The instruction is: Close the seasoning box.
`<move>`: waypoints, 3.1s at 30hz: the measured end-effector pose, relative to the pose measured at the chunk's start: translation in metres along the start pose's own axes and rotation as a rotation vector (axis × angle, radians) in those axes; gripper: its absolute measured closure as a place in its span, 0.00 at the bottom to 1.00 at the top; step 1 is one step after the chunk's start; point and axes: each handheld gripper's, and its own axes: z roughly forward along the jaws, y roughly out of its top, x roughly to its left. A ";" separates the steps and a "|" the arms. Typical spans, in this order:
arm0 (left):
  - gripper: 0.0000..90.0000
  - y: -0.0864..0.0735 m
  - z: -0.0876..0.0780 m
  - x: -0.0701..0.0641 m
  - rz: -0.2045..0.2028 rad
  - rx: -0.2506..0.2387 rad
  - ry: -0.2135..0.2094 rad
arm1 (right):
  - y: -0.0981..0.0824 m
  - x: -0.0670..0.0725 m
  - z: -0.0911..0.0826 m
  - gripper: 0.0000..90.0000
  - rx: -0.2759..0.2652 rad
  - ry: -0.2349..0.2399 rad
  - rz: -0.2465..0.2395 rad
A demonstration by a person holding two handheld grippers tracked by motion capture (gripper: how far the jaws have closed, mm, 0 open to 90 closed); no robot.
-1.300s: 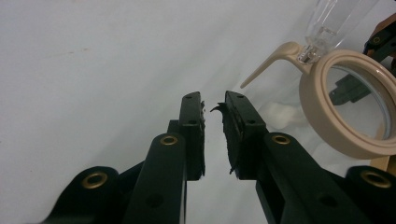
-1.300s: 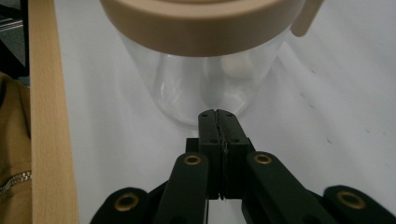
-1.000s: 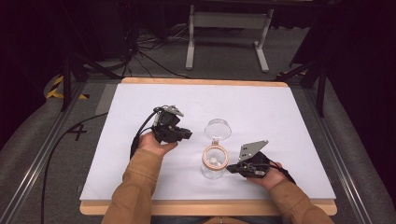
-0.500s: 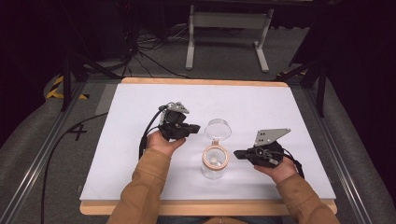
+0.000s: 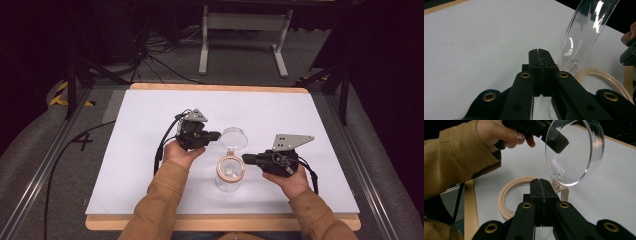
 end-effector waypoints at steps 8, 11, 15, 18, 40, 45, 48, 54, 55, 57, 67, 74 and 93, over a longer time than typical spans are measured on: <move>0.99 -0.001 -0.004 -0.003 0.021 -0.021 -0.024 | 0.001 0.001 0.004 1.00 -0.022 0.010 0.011; 0.99 -0.001 -0.005 -0.004 0.031 -0.012 -0.028 | 0.002 0.001 0.005 1.00 -0.025 0.017 0.012; 0.99 -0.001 -0.006 -0.005 0.042 -0.019 -0.043 | 0.003 0.001 0.005 1.00 -0.028 0.021 0.013; 0.99 -0.001 -0.006 -0.008 0.068 -0.019 -0.048 | 0.003 0.001 0.005 1.00 -0.034 0.026 0.019; 0.98 0.001 -0.015 -0.015 0.113 0.041 -0.081 | 0.006 0.005 -0.001 1.00 -0.042 0.049 0.016; 0.97 0.000 -0.021 -0.011 0.092 0.033 -0.064 | 0.006 0.007 -0.001 1.00 -0.034 0.058 0.015; 0.97 -0.001 -0.024 -0.009 0.084 0.027 -0.060 | 0.006 0.007 -0.001 1.00 -0.028 0.064 0.017; 0.96 -0.002 -0.033 -0.004 0.070 0.014 -0.036 | 0.006 0.011 -0.001 1.00 0.013 0.072 0.010; 0.96 -0.003 -0.036 -0.002 0.070 0.018 -0.032 | 0.006 0.011 0.000 1.00 0.015 0.073 0.008; 0.96 -0.004 -0.038 0.000 0.067 0.018 -0.028 | 0.006 0.012 0.000 1.00 0.025 0.079 0.013; 0.96 -0.006 -0.046 0.005 0.047 0.014 -0.018 | 0.005 0.016 0.002 1.00 0.084 0.095 0.016; 0.99 -0.007 -0.046 0.006 0.046 0.052 -0.019 | 0.004 0.018 0.004 1.00 0.123 0.108 0.021; 0.98 -0.007 -0.048 0.007 0.045 0.067 -0.001 | 0.000 0.022 0.009 1.00 0.241 0.156 0.029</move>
